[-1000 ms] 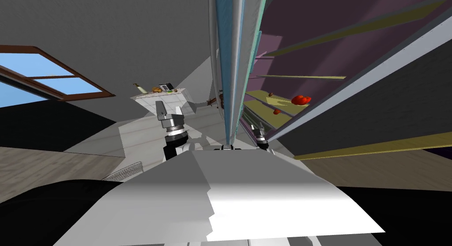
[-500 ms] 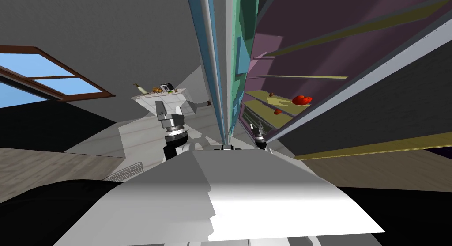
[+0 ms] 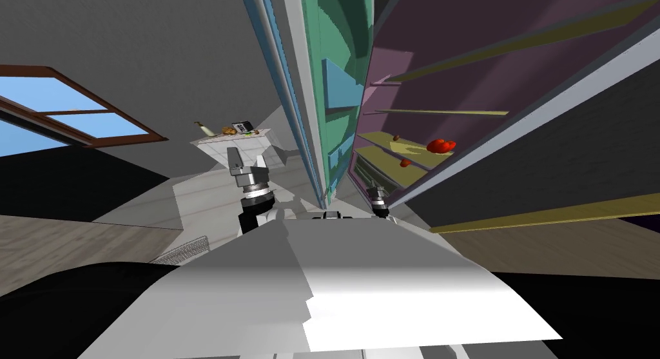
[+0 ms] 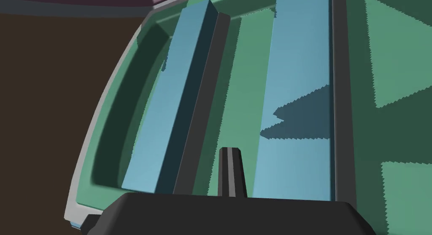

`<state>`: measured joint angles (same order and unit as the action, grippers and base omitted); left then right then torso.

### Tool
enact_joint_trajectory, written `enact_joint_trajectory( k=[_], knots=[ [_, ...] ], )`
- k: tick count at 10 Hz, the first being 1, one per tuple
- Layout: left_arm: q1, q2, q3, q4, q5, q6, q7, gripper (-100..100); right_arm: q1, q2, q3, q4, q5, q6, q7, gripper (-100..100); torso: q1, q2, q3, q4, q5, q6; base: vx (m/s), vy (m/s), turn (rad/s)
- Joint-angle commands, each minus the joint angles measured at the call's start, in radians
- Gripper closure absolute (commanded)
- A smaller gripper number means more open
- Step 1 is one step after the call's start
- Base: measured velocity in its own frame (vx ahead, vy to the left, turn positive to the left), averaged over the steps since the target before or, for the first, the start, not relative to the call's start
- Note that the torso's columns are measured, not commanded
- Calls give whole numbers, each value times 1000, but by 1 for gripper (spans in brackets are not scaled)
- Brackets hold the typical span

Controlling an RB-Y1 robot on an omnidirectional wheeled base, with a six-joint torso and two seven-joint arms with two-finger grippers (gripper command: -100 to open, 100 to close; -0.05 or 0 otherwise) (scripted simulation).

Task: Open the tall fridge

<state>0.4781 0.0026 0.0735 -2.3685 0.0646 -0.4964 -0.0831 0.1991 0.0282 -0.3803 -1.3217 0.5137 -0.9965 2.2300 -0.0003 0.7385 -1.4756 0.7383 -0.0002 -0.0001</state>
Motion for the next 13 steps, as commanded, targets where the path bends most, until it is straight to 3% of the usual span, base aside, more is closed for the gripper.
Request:
enact_joint_trajectory(
  k=[1, 6, 9, 13],
  knots=[
    [0, 0, 0, 0, 0, 0, 0, 0, 0, -77, -4, 2, -7, 0, 6, -100, 3, -2, -1, -1, 1, 0, 48, 82, -34],
    [0, 0, 0, 0, 0, 0, 0, 0, 2, -194, -25, 10, -38, -1, 34, -100, 1, -1, 0, 0, 0, 0, 76, 168, -49],
    [0, 0, 0, 0, 0, 0, 0, 0, 4, -203, -42, 14, -61, -3, 58, -100, 0, 0, -1, 0, 0, 0, 110, 267, -60],
    [0, 0, 0, 0, 0, 0, 0, 0, 6, -172, -64, 21, -93, -5, 90, -100, -1, -2, -2, -1, 0, 0, 114, 264, -70]
  ],
)
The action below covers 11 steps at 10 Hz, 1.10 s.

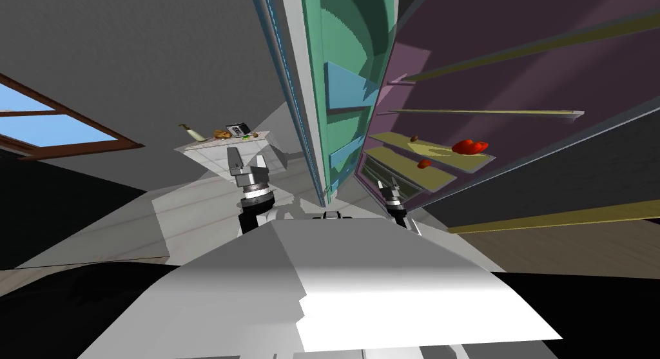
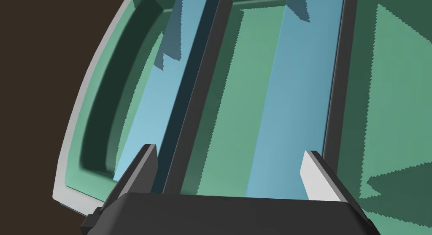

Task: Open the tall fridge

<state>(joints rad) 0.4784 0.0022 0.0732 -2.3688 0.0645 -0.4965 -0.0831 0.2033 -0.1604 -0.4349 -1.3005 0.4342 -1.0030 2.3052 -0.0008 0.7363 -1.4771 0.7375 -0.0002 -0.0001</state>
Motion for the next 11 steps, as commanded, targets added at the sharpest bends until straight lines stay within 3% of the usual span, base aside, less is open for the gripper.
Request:
enact_joint_trajectory(
  k=[1, 8, 11],
  knots=[
    [0, 0, 0, 0, 0, 0, 0, 0, 2, 24, -16, 1, -24, 0, 25, -100, 1, 1, 1, 0, 0, 0, 92, 280, -96],
    [0, 0, 0, 0, 0, 0, 0, 0, 6, -22, -56, 12, -80, -4, 84, -100, 0, 1, 1, 0, 0, 0, 101, 273, -67],
    [0, 0, 0, 0, 0, 0, 0, 0, 7, 0, -74, 17, -105, -7, 110, -100, 1, 1, 1, 0, 0, 0, 101, 307, -79]
  ],
)
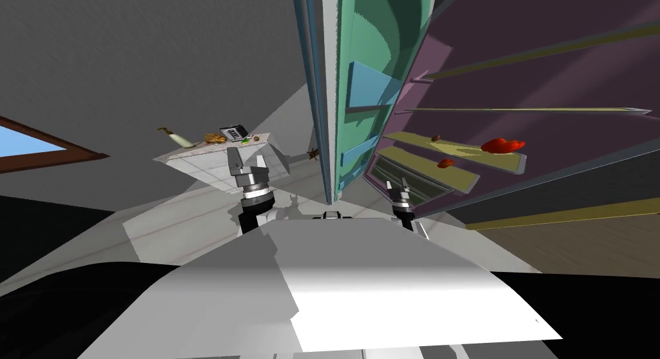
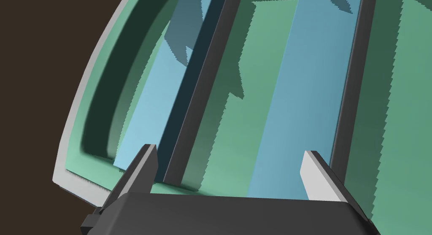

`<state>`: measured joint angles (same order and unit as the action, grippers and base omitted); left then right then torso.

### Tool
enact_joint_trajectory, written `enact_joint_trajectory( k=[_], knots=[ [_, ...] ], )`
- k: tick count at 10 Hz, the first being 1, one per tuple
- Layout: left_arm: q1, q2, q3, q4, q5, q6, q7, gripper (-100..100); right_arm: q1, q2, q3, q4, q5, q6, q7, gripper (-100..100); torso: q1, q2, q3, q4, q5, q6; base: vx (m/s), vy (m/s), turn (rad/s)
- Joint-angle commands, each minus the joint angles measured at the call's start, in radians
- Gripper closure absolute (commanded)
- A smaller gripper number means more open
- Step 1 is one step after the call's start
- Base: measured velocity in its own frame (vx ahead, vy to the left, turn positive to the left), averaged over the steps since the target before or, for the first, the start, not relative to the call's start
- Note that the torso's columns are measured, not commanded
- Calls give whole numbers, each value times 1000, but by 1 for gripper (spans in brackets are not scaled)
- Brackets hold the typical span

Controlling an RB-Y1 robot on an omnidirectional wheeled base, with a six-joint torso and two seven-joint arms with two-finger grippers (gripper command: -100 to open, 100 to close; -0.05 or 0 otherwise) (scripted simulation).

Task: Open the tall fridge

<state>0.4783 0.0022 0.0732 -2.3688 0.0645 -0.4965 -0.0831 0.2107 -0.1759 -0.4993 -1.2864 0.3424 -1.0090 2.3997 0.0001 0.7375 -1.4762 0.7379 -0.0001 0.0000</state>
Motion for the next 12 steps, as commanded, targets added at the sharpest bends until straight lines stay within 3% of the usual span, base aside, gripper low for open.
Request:
enact_joint_trajectory(
  k=[1, 4, 8, 9, 10, 12],
  knots=[
    [0, 0, 0, 0, 0, 0, 0, 0, 1, 49, -18, 4, -25, -2, 29, -100, 0, 1, 0, 0, 0, 0, 72, 327, -78],
    [0, 0, 0, 0, 0, 0, 0, 0, 2, 133, -30, 6, -41, -4, 47, -100, -5, 2, 1, 0, -1, 0, 56, 232, -51],
    [0, 0, 0, 0, 0, 0, 0, 0, 3, 223, -35, 7, -48, -5, 56, -100, -4, 1, 0, 0, -1, 0, 16, 67, -17],
    [0, 0, 0, 0, 0, 0, 0, 0, 5, 209, -33, 2, -46, -2, 53, -100, -1, 0, 0, 0, 0, 0, 6, 16, -3],
    [0, 0, 0, 0, 0, 0, 0, 0, -8, 213, 17, 4, -97, 48, 4, -100, -1, 1, 0, 0, 0, 0, -35, -70, 157],
    [0, 1, 1, 0, 0, 0, 0, 0, -8, 213, 31, 4, -153, 102, -49, -100, -5, 3, 2, 1, -1, 0, -49, -90, 60]
  ],
)
